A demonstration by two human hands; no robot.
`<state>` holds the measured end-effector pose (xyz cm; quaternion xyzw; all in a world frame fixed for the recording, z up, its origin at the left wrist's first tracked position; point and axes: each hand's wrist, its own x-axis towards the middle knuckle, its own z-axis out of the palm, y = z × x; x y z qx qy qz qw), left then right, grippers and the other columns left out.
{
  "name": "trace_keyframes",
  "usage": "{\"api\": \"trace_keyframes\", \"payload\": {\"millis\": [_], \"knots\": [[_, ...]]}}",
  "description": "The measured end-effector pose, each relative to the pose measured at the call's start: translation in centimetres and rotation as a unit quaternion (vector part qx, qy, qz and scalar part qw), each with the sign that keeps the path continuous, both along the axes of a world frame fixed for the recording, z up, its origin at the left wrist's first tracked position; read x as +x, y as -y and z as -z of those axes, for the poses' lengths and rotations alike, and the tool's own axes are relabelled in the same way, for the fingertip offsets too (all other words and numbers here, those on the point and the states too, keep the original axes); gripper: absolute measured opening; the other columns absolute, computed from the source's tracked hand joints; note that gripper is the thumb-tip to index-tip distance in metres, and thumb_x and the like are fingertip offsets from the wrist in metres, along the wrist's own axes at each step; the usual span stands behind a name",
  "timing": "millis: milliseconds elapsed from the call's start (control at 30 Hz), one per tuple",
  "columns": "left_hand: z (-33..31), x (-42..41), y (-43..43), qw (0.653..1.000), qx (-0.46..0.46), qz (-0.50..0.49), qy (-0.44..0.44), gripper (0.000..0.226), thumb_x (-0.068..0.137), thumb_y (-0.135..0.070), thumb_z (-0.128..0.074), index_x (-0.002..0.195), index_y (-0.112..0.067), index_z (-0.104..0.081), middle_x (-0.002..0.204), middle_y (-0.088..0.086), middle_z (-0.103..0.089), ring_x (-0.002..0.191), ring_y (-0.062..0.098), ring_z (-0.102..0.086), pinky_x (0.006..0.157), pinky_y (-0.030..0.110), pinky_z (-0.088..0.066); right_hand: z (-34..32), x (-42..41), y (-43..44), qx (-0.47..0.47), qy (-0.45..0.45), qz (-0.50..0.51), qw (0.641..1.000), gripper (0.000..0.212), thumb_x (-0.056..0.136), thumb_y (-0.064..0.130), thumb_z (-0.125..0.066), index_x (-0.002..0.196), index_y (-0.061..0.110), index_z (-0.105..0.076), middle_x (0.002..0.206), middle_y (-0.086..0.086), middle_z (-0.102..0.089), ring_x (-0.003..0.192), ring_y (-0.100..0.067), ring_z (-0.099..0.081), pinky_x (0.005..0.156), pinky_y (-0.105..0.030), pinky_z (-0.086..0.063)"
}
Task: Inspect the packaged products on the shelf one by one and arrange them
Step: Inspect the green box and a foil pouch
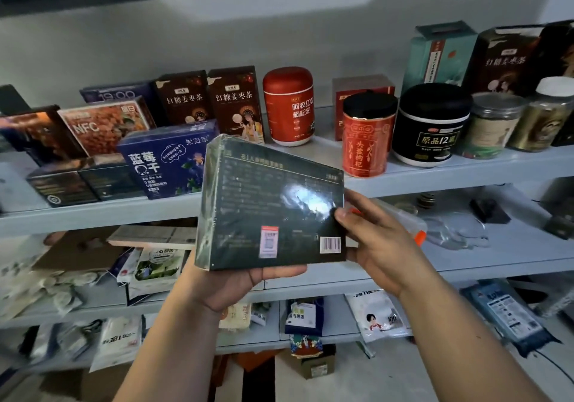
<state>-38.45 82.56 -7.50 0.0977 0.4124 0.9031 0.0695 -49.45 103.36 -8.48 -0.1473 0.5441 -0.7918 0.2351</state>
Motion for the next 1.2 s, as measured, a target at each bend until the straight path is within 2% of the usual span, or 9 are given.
{"api": "trace_keyframes", "payload": {"millis": [133, 233, 300, 367, 567, 700, 900, 1033, 1200], "knots": [[0.8, 0.0, 0.6, 0.996, 0.059, 0.059, -0.001, 0.062, 0.108, -0.041, -0.044, 0.156, -0.004, -0.031, 0.162, 0.031, -0.021, 0.143, 0.061, -0.024, 0.108, 0.078, -0.029, 0.1, 0.3, 0.2, -0.004, 0.018, -0.054, 0.998, 0.032, 0.080, 0.027, -0.067, 0.110, 0.022, -0.074, 0.114, -0.011, -0.076, 0.099, -0.027, -0.073, 0.087, -0.056, -0.060], [0.5, 0.1, 1.3, 0.996, 0.071, 0.056, 0.022, 0.062, 0.109, -0.043, -0.037, 0.157, -0.005, -0.030, 0.162, 0.030, -0.020, 0.144, 0.060, -0.023, 0.111, 0.077, -0.025, 0.5, 0.2, -0.1, -0.012, 0.014, -0.037, 0.999, 0.035, 0.079, 0.023, -0.068, 0.113, 0.016, -0.072, 0.113, -0.011, -0.077, 0.100, -0.026, -0.074, 0.082, -0.050, -0.062], [-0.6, 0.3, 1.4, 0.997, 0.047, 0.022, 0.066, 0.061, 0.109, -0.049, -0.030, 0.154, -0.009, -0.039, 0.160, 0.028, -0.031, 0.140, 0.057, -0.036, 0.104, 0.073, -0.041, 0.5, -0.1, -0.4, -0.019, 0.009, -0.023, 1.000, 0.035, 0.078, 0.021, -0.068, 0.113, 0.015, -0.071, 0.109, -0.010, -0.078, 0.095, -0.024, -0.075, 0.075, -0.043, -0.063], [-1.2, 0.7, 1.6, 0.990, -0.023, -0.082, 0.116, 0.061, 0.107, -0.055, -0.025, 0.148, -0.016, -0.051, 0.150, 0.024, -0.050, 0.129, 0.052, -0.053, 0.082, 0.062, -0.059, 0.5, -0.3, -0.7, -0.021, -0.004, -0.007, 1.000, 0.037, 0.076, 0.019, -0.069, 0.113, 0.016, -0.071, 0.108, -0.009, -0.078, 0.094, -0.022, -0.075, 0.071, -0.039, -0.063], [-1.3, 1.0, 2.6, 0.958, -0.151, -0.216, 0.113, 0.050, 0.094, -0.045, -0.040, 0.129, -0.016, -0.062, 0.127, 0.019, -0.069, 0.101, 0.034, -0.074, 0.064, 0.044, -0.064, 0.5, -0.5, -0.9, -0.019, -0.022, 0.043, 0.999, 0.042, 0.072, 0.019, -0.073, 0.114, 0.017, -0.070, 0.106, -0.005, -0.078, 0.090, -0.019, -0.076, 0.070, -0.037, -0.062], [-1.0, 0.8, 3.1, 0.934, -0.209, -0.266, 0.114, 0.044, 0.089, -0.034, -0.053, 0.125, -0.011, -0.064, 0.125, 0.024, -0.068, 0.092, 0.032, -0.075, 0.060, 0.040, -0.062, 0.7, -0.7, -1.0, 0.002, -0.040, 0.052, 0.998, 0.046, 0.071, 0.022, -0.075, 0.116, 0.018, -0.069, 0.106, -0.004, -0.078, 0.093, -0.021, -0.076, 0.083, -0.046, -0.060], [-0.8, 0.6, 3.4, 0.923, -0.247, -0.288, 0.069, 0.043, 0.091, -0.026, -0.054, 0.131, -0.012, -0.062, 0.126, 0.017, -0.070, 0.114, 0.035, -0.069, 0.081, 0.053, -0.062, 1.1, -0.9, -1.2, 0.005, -0.100, 0.057, 0.993, 0.053, 0.073, 0.017, -0.073, 0.125, 0.020, -0.065, 0.114, 0.000, -0.077, 0.109, -0.018, -0.073, 0.089, -0.033, -0.060], [-0.3, 0.7, 3.5, 0.930, -0.231, -0.285, 0.016, 0.049, 0.091, -0.025, -0.072, 0.134, -0.006, -0.058, 0.130, 0.020, -0.066, 0.122, 0.036, -0.064, 0.093, 0.057, -0.057, 1.4, -1.2, -1.4, 0.019, -0.142, 0.079, 0.986, 0.057, 0.073, 0.016, -0.074, 0.128, 0.020, -0.063, 0.118, 0.004, -0.077, 0.116, -0.014, -0.069, 0.100, -0.033, -0.054], [0.0, 0.6, 3.5, 0.931, -0.225, -0.289, -0.002, 0.041, 0.089, -0.008, -0.053, 0.129, -0.005, -0.060, 0.129, 0.022, -0.065, 0.121, 0.039, -0.064, 0.093, 0.057, -0.057, 1.7, -1.4, -1.3, 0.029, -0.161, 0.095, 0.982, 0.048, 0.083, 0.001, -0.072, 0.123, 0.026, -0.066, 0.112, 0.009, -0.078, 0.108, -0.006, -0.070, 0.094, -0.029, -0.054]]}}
